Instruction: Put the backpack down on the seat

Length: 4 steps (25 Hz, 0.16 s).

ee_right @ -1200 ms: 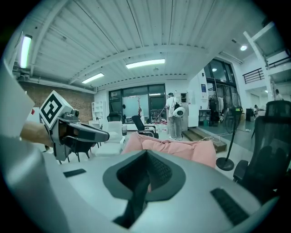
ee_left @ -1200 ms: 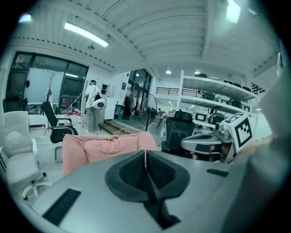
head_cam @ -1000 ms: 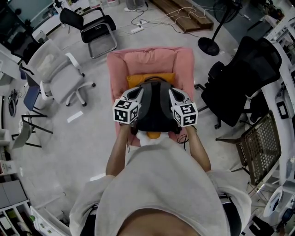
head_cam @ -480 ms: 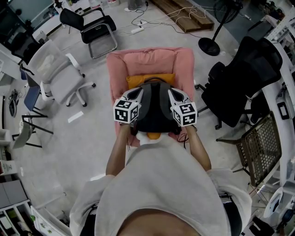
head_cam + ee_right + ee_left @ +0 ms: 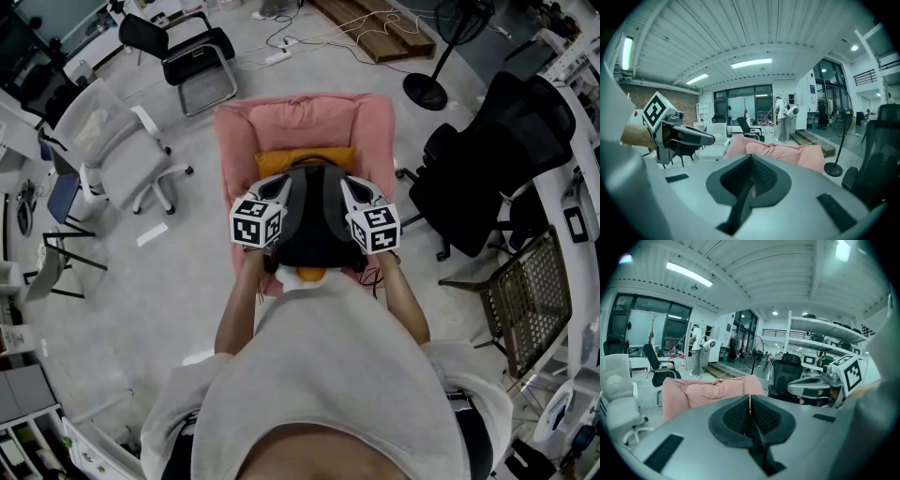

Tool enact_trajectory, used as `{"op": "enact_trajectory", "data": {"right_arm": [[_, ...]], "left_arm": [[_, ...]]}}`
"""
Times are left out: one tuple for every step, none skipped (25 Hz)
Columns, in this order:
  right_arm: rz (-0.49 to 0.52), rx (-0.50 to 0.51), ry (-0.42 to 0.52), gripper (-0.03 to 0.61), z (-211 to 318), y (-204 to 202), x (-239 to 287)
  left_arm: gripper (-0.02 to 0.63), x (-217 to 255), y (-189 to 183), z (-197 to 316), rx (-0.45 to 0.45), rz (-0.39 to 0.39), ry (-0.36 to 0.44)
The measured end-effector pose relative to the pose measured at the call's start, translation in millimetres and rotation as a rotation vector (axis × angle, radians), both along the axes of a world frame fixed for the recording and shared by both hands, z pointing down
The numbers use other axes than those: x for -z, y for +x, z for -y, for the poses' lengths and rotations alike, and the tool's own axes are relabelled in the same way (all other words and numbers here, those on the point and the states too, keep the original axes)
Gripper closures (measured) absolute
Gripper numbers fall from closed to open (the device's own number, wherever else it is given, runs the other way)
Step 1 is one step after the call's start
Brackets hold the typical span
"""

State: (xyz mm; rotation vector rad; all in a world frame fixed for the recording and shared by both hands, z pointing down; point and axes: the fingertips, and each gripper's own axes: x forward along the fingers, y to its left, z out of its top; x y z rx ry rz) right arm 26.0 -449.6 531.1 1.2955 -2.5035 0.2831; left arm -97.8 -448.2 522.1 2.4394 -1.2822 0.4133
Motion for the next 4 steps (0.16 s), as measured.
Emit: {"op": "enact_trajectory", "data": {"right_arm": [[-0.001, 0.001, -0.001, 0.581, 0.5, 0.1, -0.9], [-0.001, 0.002, -0.003, 0.581, 1.3, 0.2, -1.6], [-0.002, 0.002, -0.004, 0.581, 2.1, 0.3, -2.2], [-0.002, 0.003, -0.006, 0.581, 3.1, 0.4, -2.7]], "left_arm": [[0.595, -0.6, 0.1, 0.7, 0.0, 0.0, -0.001], [0.595, -1.1, 0.3, 1.5, 0.0, -0.001, -0.001], [0.595, -1.4, 0.4, 2.5, 0.001, -0.001, -0.002], [0.595, -1.6, 0.5, 3.5, 0.001, -0.001, -0.002]]}}
